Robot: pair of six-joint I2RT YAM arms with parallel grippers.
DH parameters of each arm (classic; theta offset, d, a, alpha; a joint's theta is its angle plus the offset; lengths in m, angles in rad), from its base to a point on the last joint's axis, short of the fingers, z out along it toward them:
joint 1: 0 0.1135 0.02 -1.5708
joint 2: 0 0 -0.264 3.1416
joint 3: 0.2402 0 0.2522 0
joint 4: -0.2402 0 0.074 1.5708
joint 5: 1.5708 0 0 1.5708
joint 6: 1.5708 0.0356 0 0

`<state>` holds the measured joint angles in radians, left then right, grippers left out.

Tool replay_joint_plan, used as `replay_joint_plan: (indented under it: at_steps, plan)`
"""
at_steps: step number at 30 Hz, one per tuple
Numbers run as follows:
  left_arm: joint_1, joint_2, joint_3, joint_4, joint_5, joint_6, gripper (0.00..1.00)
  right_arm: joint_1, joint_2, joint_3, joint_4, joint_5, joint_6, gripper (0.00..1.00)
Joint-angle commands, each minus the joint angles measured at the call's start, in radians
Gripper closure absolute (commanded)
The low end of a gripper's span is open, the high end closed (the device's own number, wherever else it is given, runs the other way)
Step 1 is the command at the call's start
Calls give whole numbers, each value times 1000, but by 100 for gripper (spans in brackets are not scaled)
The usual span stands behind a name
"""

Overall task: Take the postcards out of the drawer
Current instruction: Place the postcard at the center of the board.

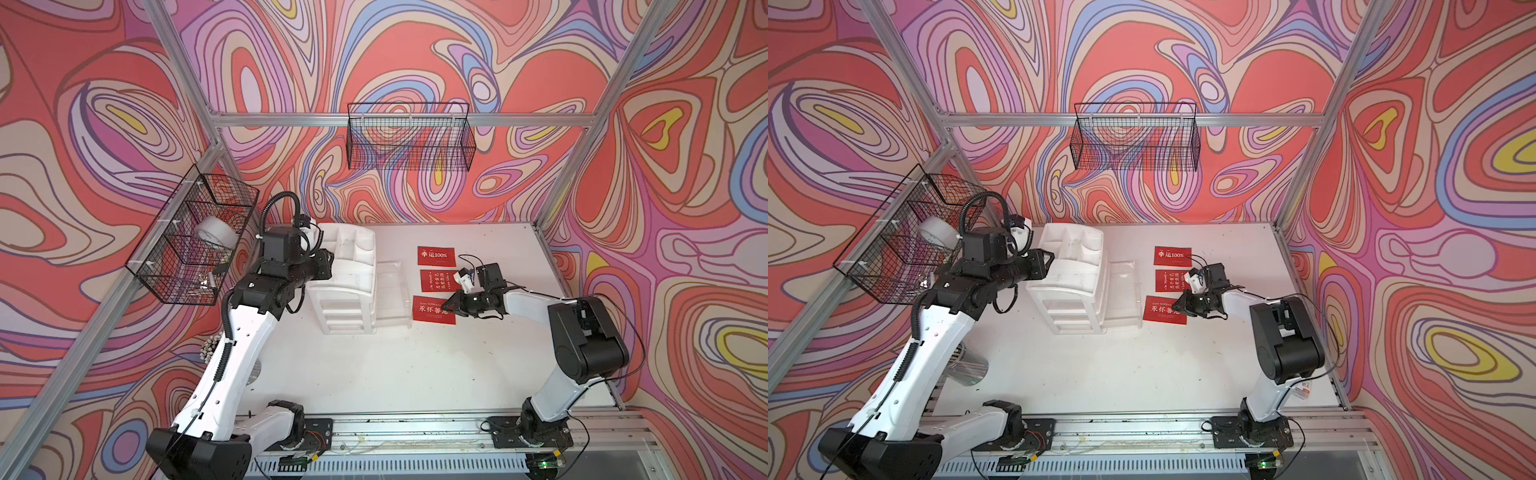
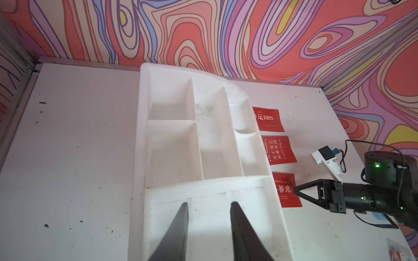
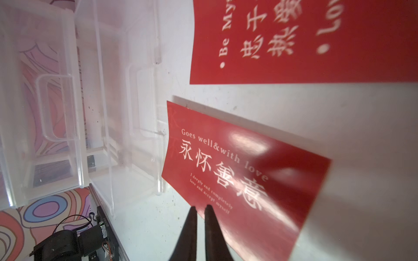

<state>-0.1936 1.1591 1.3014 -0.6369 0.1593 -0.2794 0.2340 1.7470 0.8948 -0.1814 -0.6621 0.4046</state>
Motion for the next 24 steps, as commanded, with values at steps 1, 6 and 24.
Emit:
replay_joint_plan:
  at_steps: [1, 6, 24]
  plan:
    - [11, -19, 21, -40, -20, 21, 66, 46, 43, 27, 37, 31, 33, 89]
    - [14, -25, 19, -43, -17, 22, 66, 77, 88, 36, 39, 69, 40, 89]
    - [23, -36, 16, -47, -10, 25, 66, 44, 98, 54, -134, 299, -5, 91]
